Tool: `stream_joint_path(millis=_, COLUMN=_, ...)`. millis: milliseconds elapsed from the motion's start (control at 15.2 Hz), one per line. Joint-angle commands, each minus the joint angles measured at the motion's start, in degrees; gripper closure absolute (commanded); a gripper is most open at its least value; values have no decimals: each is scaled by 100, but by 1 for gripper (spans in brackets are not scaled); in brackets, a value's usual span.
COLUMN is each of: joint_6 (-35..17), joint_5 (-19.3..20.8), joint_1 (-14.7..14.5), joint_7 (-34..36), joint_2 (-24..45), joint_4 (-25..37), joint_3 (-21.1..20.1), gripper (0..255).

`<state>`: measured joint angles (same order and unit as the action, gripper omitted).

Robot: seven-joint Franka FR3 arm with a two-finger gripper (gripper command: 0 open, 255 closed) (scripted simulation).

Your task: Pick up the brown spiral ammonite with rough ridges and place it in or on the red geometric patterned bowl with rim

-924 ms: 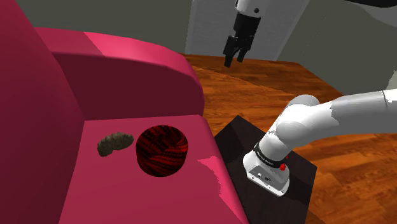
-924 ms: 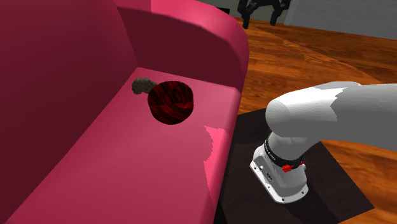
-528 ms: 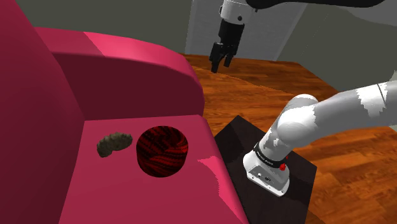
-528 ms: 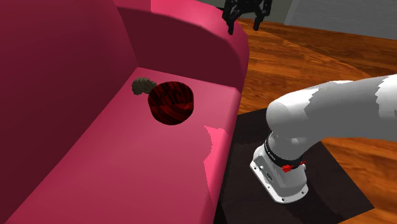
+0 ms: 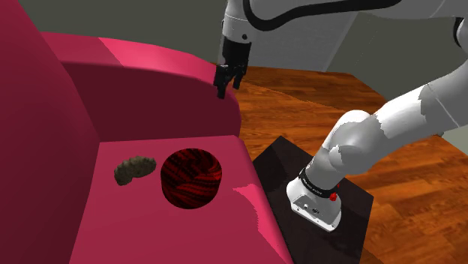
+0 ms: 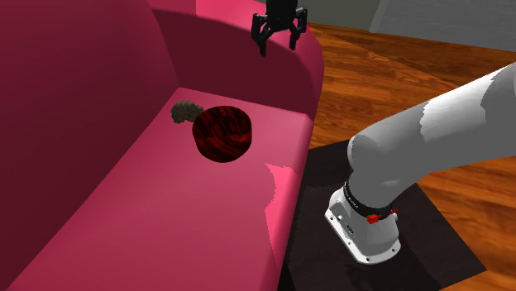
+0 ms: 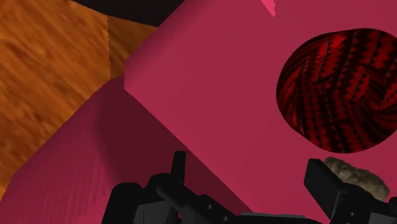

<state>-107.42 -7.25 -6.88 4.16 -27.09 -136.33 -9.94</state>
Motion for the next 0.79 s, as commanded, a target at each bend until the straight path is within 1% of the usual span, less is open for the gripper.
stream_joint_path(millis=0, joint_6=-254, joint_5=-44, joint_1=-93, joint_7=4, joint_2=286, joint_4=55, joint_3=-130, gripper=0)
stream_joint_path(millis=396, joint_6=-904, joint_5=-31, joint_1=-331, joint_7=96, joint_2=1364, joint_4=537, joint_3=-539, gripper=0)
stream_joint_path(millis=726, joint_6=-1326, joint_5=145, joint_1=-525, joint_7=233, joint_2=2297, joint_4=1076, joint_3=-852, gripper=0)
